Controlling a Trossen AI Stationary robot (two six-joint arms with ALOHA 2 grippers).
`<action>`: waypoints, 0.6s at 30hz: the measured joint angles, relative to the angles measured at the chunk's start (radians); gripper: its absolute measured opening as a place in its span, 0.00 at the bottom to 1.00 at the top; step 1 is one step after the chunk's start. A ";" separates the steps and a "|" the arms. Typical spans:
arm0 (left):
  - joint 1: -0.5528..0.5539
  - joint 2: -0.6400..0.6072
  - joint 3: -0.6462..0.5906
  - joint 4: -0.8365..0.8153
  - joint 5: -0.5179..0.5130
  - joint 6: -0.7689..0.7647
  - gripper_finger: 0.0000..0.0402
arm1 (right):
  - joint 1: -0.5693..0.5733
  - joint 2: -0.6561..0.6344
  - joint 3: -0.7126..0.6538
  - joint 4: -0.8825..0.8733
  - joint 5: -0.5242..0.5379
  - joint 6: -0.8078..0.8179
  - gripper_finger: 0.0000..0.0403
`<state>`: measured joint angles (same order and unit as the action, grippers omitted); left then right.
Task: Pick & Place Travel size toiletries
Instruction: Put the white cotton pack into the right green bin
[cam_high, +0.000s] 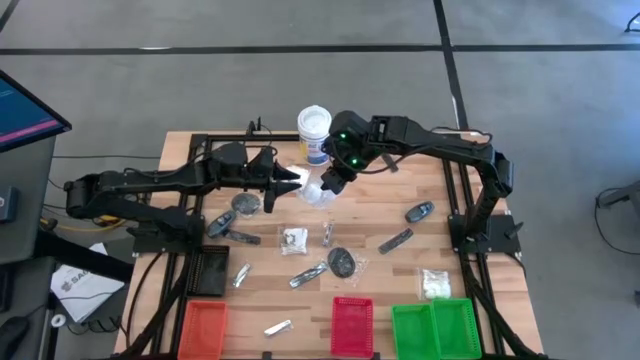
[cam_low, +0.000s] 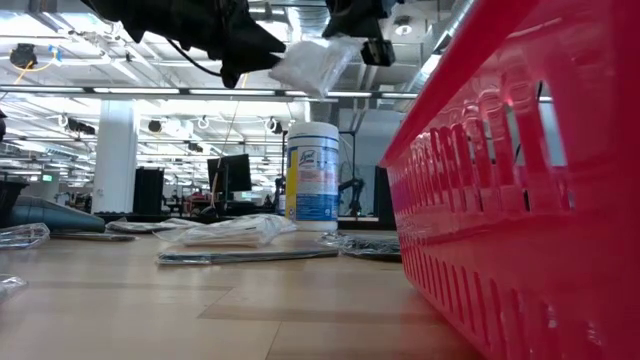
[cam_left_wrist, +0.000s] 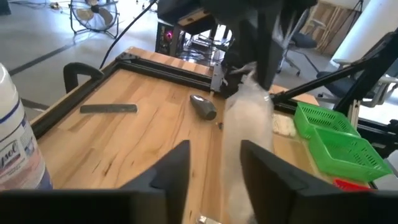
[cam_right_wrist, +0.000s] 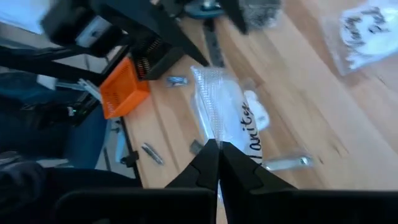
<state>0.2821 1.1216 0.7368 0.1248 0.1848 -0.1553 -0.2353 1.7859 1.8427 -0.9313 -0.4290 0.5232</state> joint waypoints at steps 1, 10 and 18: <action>0.000 0.003 0.000 0.006 0.000 0.001 0.41 | 0.002 0.000 0.000 0.012 -0.010 0.000 0.00; 0.000 0.007 0.000 0.011 0.000 0.026 0.57 | 0.006 0.000 0.000 0.029 -0.018 0.012 0.00; 0.000 0.006 0.000 0.012 0.012 -0.002 0.59 | 0.010 0.000 0.000 -0.052 -0.015 -0.003 0.00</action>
<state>0.2821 1.1274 0.7368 0.1369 0.1968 -0.1576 -0.2255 1.7859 1.8427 -0.9838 -0.4443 0.5198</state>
